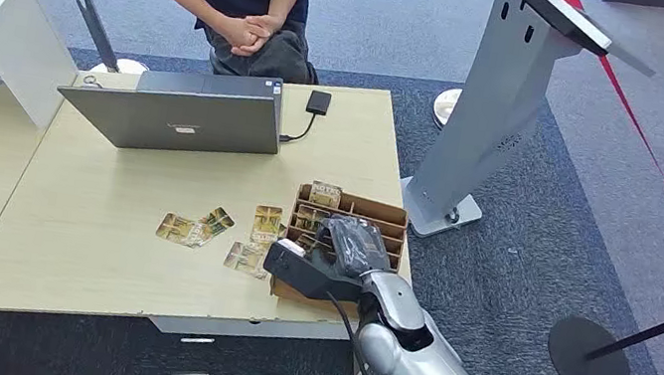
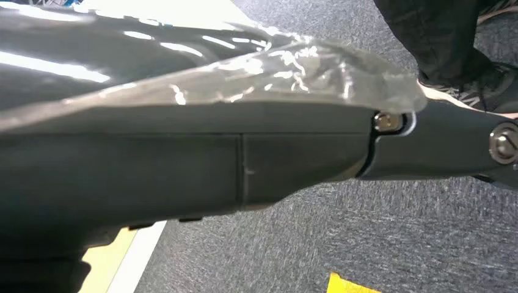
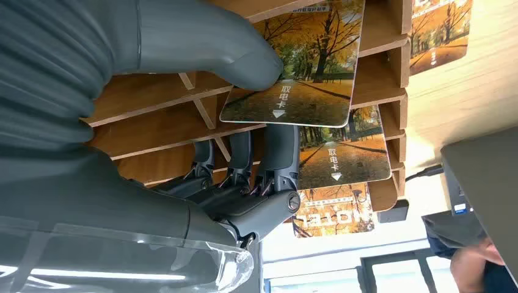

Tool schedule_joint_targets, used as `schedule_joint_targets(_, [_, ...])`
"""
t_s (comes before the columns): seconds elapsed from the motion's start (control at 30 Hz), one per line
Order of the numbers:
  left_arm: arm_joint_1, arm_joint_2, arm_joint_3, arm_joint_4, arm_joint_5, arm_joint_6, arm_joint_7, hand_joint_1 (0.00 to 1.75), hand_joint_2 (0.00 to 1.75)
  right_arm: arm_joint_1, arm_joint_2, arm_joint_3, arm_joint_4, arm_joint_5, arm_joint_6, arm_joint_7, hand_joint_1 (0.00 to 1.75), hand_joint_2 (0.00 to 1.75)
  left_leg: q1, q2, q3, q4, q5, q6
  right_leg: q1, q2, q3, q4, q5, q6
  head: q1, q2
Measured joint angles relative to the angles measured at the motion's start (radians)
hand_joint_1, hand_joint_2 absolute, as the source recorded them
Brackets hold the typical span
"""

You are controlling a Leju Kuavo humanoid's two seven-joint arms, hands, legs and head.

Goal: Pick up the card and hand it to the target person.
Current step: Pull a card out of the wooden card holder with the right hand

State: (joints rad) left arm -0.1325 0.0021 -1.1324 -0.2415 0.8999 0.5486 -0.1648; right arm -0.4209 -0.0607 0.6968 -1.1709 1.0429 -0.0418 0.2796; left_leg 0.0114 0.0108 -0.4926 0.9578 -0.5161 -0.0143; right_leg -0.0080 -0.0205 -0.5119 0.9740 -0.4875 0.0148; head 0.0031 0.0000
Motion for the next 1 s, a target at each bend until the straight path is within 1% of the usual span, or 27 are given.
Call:
schedule_joint_targets(0.07, [0.000, 0.000, 0.000, 0.000, 0.000, 0.000, 0.000, 0.00, 0.00, 0.000, 0.000, 0.000, 0.004, 0.004, -0.003, 0.000, 1.38, 1.75, 0.000, 0.000, 0.000, 0.000, 0.000, 0.000, 0.000, 0.000, 0.000, 0.000, 0.000, 0.000, 0.000, 0.000])
schedule_joint_targets(0.13, [0.000, 0.000, 0.000, 0.000, -0.001, 0.000, 0.002, 0.00, 0.00, 0.000, 0.001, 0.001, 0.012, 0.013, -0.009, 0.000, 1.30, 1.75, 0.000, 0.000, 0.001, 0.000, 0.000, 0.000, 0.000, 0.000, 0.001, 0.000, 0.000, 0.000, 0.000, 0.000])
schedule_joint_targets(0.17, [0.000, 0.000, -0.001, 0.000, -0.001, 0.000, 0.003, 0.00, 0.00, 0.000, 0.002, 0.002, 0.015, 0.017, -0.012, 0.000, 1.09, 1.75, 0.000, 0.000, 0.001, 0.000, 0.000, 0.000, 0.000, 0.000, 0.001, 0.000, 0.000, 0.000, 0.000, 0.000])
schedule_joint_targets(0.27, [0.000, 0.000, -0.001, 0.000, -0.001, 0.000, 0.005, 0.00, 0.00, 0.000, 0.006, 0.003, 0.031, 0.025, -0.019, -0.001, 0.55, 1.75, 0.000, 0.000, 0.002, 0.000, 0.000, 0.000, 0.000, 0.000, 0.002, 0.000, 0.000, 0.000, 0.000, 0.000])
schedule_joint_targets(0.33, [0.000, 0.000, -0.002, 0.000, 0.000, 0.000, 0.006, 0.00, 0.00, 0.001, 0.009, 0.005, 0.047, 0.030, -0.021, -0.003, 0.48, 1.75, 0.000, 0.000, 0.002, 0.000, 0.000, 0.000, 0.000, 0.000, 0.002, 0.000, 0.000, 0.000, 0.000, 0.000])
schedule_joint_targets(0.47, [-0.001, 0.000, -0.002, 0.000, 0.001, 0.001, 0.007, 0.00, 0.00, 0.001, 0.018, 0.008, 0.071, 0.035, -0.027, -0.009, 0.26, 1.75, 0.000, 0.000, 0.003, 0.000, 0.000, 0.000, 0.000, 0.000, 0.003, 0.000, 0.000, 0.000, 0.000, 0.000])
schedule_joint_targets(0.5, [-0.001, 0.000, -0.002, 0.000, 0.001, 0.001, 0.007, 0.00, 0.00, 0.000, 0.021, 0.008, 0.074, 0.035, -0.030, -0.010, 0.24, 1.75, 0.000, 0.000, 0.004, 0.000, 0.000, 0.000, 0.000, 0.000, 0.003, 0.000, 0.000, 0.000, 0.000, 0.000])
schedule_joint_targets(0.57, [-0.001, 0.000, -0.002, 0.000, 0.002, 0.001, 0.007, 0.00, 0.00, -0.003, 0.025, 0.008, 0.081, 0.037, -0.032, -0.012, 0.23, 1.75, 0.000, 0.001, 0.005, 0.000, 0.000, 0.000, 0.000, 0.000, 0.004, 0.000, 0.000, 0.000, 0.000, 0.000])
schedule_joint_targets(0.67, [-0.001, 0.000, -0.002, 0.000, 0.005, 0.001, 0.009, 0.00, 0.00, -0.003, 0.030, 0.010, 0.098, 0.039, -0.034, -0.016, 0.30, 1.75, 0.000, 0.000, 0.005, 0.000, 0.000, 0.000, 0.000, 0.000, 0.005, 0.000, 0.000, 0.000, 0.000, 0.000])
schedule_joint_targets(0.73, [-0.001, 0.000, -0.002, 0.000, 0.007, 0.002, 0.011, 0.00, 0.00, -0.005, 0.034, 0.010, 0.108, 0.040, -0.037, -0.019, 0.43, 1.75, 0.001, 0.000, 0.005, 0.000, 0.000, 0.000, 0.000, 0.000, 0.005, 0.000, 0.000, 0.000, 0.000, 0.000])
schedule_joint_targets(0.8, [-0.001, 0.000, -0.002, 0.000, 0.008, 0.002, 0.012, 0.00, 0.00, -0.007, 0.037, 0.010, 0.115, 0.040, -0.040, -0.021, 0.62, 1.75, 0.001, 0.001, 0.005, 0.000, 0.000, 0.000, 0.000, 0.000, 0.005, 0.000, 0.000, 0.000, 0.000, 0.000])
schedule_joint_targets(0.87, [-0.001, 0.000, -0.002, 0.000, 0.009, 0.002, 0.013, 0.00, 0.00, -0.007, 0.040, 0.010, 0.121, 0.039, -0.043, -0.025, 0.75, 1.75, 0.001, 0.001, 0.005, 0.000, 0.000, 0.000, 0.000, 0.000, 0.005, 0.000, 0.000, 0.000, 0.000, 0.000])
schedule_joint_targets(1.0, [-0.001, 0.000, -0.002, 0.000, 0.016, 0.003, 0.015, 0.00, 0.00, -0.008, 0.045, 0.013, 0.129, 0.036, -0.048, -0.029, 1.10, 1.75, 0.001, 0.000, 0.005, 0.000, 0.000, 0.000, 0.000, 0.000, 0.005, 0.000, 0.000, 0.000, 0.000, 0.000])
